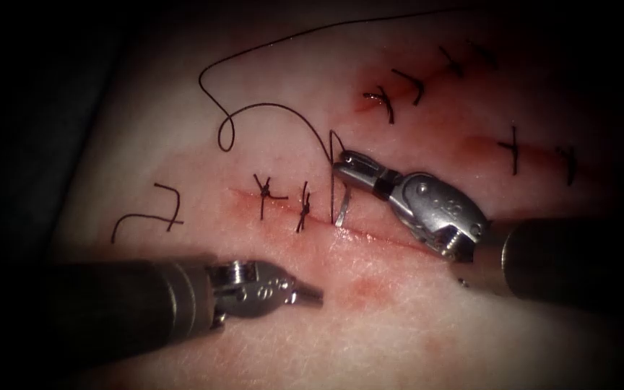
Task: Wound Closure
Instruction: Throw the needle through the bottom of the incision with the right tool.
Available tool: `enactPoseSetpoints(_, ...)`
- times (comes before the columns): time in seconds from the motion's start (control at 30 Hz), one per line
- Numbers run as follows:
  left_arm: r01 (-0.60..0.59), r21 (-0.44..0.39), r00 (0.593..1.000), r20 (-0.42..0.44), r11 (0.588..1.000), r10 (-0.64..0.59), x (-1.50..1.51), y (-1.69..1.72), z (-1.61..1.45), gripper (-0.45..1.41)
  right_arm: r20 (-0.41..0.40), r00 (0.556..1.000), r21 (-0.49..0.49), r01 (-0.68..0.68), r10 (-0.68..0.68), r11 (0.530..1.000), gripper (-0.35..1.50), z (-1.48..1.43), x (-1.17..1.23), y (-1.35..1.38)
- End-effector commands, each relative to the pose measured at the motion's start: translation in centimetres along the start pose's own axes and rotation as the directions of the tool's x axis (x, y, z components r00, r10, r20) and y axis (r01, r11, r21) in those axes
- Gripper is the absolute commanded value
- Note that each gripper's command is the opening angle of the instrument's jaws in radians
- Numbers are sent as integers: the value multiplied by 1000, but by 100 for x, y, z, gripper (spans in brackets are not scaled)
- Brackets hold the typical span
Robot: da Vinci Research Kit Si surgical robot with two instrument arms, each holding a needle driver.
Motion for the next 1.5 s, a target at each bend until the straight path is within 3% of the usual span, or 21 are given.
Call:
enactPoseSetpoints(0.03, 2, -2, 1000, 0, 1000, -2, -2, -1, 9, -27, 5, 1000, 5, -8, 8, 1000, -35, 7, -7, -4)
enactPoseSetpoints(0.63, 4, 5, 1000, -10, 1000, -4, -4, -3, 18, -30, 24, 964, 5, -264, 264, 964, -35, 8, -7, -3)
enactPoseSetpoints(0.8, 3, 7, 1000, -12, 1000, -3, -5, -2, 17, -30, 33, 910, -36, -411, 412, 911, -35, 7, -10, -8)
enactPoseSetpoints(1.17, 2, 12, 1000, -17, 1000, -2, -9, 0, 15, -35, 44, 800, -128, -589, 598, 798, -35, 3, -11, -18)
enactPoseSetpoints(1.5, 8, 12, 1000, -18, 1000, -8, -9, 0, 15, -35, 50, 766, -141, -629, 640, 764, -35, -3, -7, -41)
